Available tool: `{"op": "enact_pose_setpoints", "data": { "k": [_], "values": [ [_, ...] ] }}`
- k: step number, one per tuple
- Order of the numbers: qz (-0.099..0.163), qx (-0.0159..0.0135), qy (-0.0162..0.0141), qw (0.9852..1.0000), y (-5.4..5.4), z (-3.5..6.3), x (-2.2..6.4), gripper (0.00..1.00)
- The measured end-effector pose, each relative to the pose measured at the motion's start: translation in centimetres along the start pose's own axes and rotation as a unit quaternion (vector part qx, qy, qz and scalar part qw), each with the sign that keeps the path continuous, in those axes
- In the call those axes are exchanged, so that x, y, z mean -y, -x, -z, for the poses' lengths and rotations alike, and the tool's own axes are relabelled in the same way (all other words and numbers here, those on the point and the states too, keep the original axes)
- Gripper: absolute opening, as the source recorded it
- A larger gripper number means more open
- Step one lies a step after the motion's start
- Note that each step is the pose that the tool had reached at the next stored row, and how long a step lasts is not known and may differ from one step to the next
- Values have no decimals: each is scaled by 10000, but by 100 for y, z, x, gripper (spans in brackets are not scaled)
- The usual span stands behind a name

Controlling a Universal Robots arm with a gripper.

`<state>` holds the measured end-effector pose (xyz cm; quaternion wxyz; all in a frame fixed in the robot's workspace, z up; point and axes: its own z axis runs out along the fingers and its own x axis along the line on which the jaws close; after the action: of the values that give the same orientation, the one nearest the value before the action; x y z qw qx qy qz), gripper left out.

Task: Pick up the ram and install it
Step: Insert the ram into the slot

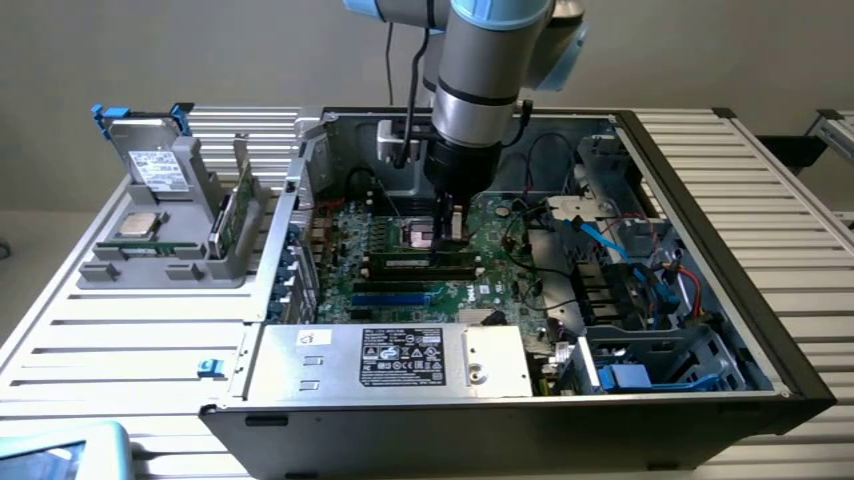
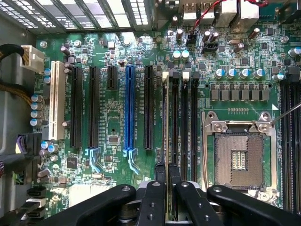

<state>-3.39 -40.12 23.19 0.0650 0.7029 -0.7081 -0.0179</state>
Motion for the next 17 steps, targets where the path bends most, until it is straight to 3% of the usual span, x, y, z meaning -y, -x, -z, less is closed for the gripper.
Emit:
{"op": "enact_pose_setpoints", "data": {
  "k": [17],
  "values": [
    [-15, -1, 15, 10000, 7, -12, 13, 15]
  ]
}}
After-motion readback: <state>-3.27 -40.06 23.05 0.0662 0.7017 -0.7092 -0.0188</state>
